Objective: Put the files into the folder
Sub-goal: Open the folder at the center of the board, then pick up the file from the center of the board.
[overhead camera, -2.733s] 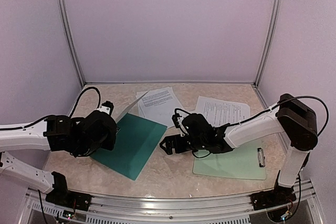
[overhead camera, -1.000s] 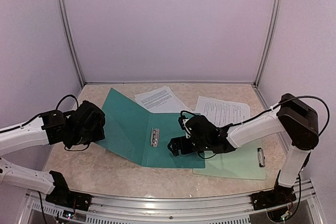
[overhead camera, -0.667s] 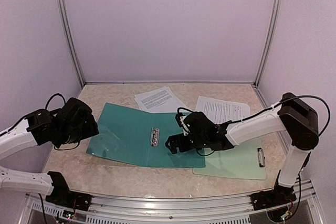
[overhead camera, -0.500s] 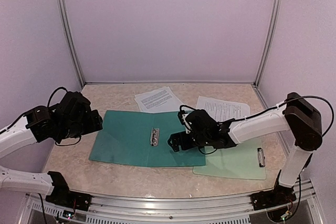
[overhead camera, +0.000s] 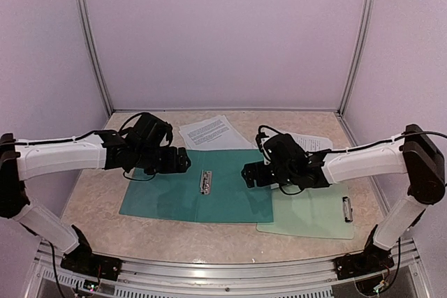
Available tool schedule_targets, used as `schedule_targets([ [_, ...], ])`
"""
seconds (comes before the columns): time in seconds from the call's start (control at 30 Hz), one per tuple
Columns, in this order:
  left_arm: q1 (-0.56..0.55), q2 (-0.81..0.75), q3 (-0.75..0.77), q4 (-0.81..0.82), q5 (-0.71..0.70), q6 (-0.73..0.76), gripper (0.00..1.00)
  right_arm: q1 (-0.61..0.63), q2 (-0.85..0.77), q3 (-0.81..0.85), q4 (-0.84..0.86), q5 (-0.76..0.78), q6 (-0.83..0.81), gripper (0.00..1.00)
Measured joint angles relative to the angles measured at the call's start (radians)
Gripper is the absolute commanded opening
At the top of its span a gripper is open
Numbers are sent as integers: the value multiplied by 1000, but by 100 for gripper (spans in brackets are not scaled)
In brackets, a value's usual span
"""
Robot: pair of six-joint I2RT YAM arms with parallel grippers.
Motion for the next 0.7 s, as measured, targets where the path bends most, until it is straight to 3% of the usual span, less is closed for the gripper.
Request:
schedule_targets([
  [0.27, 3, 153, 68, 113, 109, 58, 85, -63, -15, -35, -18, 5, -22, 93],
  [0.43, 3, 153, 68, 122, 113, 83, 84, -93, -14, -35, -16, -24, -37, 92],
  [0.7, -1, 150, 66, 182, 163, 117, 83, -255, -42, -79, 33, -65, 9, 89],
])
